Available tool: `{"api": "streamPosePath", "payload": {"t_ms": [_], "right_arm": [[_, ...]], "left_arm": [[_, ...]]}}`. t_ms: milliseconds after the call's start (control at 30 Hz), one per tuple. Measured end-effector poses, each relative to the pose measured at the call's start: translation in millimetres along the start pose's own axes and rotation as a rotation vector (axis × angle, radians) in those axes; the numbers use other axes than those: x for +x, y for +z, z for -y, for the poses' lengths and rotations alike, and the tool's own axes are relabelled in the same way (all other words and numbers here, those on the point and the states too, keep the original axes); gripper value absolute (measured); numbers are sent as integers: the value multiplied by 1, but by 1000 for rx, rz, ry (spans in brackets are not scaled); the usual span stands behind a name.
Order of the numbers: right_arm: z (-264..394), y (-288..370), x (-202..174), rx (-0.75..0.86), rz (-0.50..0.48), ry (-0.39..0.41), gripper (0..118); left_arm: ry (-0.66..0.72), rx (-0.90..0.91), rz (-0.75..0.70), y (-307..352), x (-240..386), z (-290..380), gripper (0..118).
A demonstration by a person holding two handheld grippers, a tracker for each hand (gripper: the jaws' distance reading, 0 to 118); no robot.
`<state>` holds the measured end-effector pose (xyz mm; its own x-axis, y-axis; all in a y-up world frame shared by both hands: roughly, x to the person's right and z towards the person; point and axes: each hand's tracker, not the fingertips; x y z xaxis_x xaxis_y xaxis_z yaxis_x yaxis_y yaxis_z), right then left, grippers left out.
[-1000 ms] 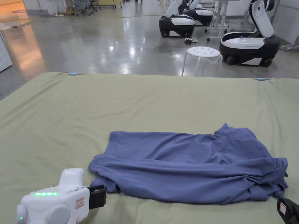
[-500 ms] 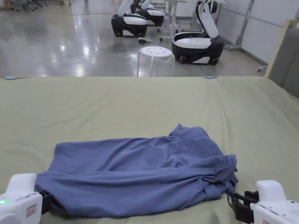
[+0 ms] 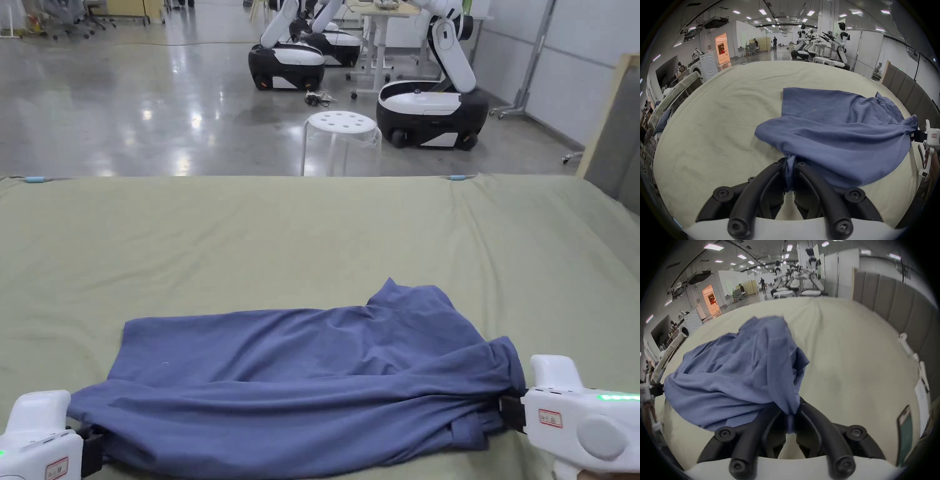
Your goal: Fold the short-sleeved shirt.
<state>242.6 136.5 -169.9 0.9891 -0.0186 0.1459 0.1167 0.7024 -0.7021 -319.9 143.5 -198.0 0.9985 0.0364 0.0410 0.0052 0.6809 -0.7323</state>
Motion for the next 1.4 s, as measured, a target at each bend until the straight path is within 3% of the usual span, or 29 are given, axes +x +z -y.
{"api": "streamPosePath", "payload": {"t_ms": [133, 333, 500, 633, 800, 833, 867, 933, 967, 1133, 1233, 1333, 1367, 1400], "right_arm": [[-2, 41, 4, 17, -83, -6, 8], [6, 112, 20, 32, -170, -109, 8], [34, 170, 43, 11, -261, -251, 8], [76, 175, 44, -91, -222, -222, 8], [124, 131, 39, -165, -183, -294, 9], [129, 128, 41, -149, -194, -321, 18], [131, 118, 49, -156, -217, -339, 37], [127, 128, 51, -159, -209, -347, 90], [125, 142, 49, -134, -208, -336, 97], [100, 217, 6, 221, -197, -126, 113], [99, 234, -34, 480, -176, -35, 110], [99, 227, -67, 588, -90, 40, 88], [99, 221, -74, 612, -108, 52, 79], [99, 215, -80, 619, -107, 65, 46]], "left_arm": [[8, 20, 18, 23, 0, 0, 7], [55, 100, 85, 91, -11, -2, 7], [61, 103, 132, 154, -17, 22, 7], [51, 16, 90, 152, -23, 62, 7], [101, -79, 66, 113, -25, 104, 8], [97, -77, 68, 106, -32, 107, 11], [99, -67, 60, 108, -33, 109, 26], [81, 8, 56, 129, -31, 104, 65], [40, 63, 25, 143, -32, 102, 75], [-87, 341, -6, 197, -1, 95, 76], [-92, 468, 18, 203, 30, 85, 76], [-89, 541, 29, 197, 47, 75, 75], [-91, 557, 45, 194, 54, 76, 74], [-93, 551, 45, 191, 56, 73, 70]]}}
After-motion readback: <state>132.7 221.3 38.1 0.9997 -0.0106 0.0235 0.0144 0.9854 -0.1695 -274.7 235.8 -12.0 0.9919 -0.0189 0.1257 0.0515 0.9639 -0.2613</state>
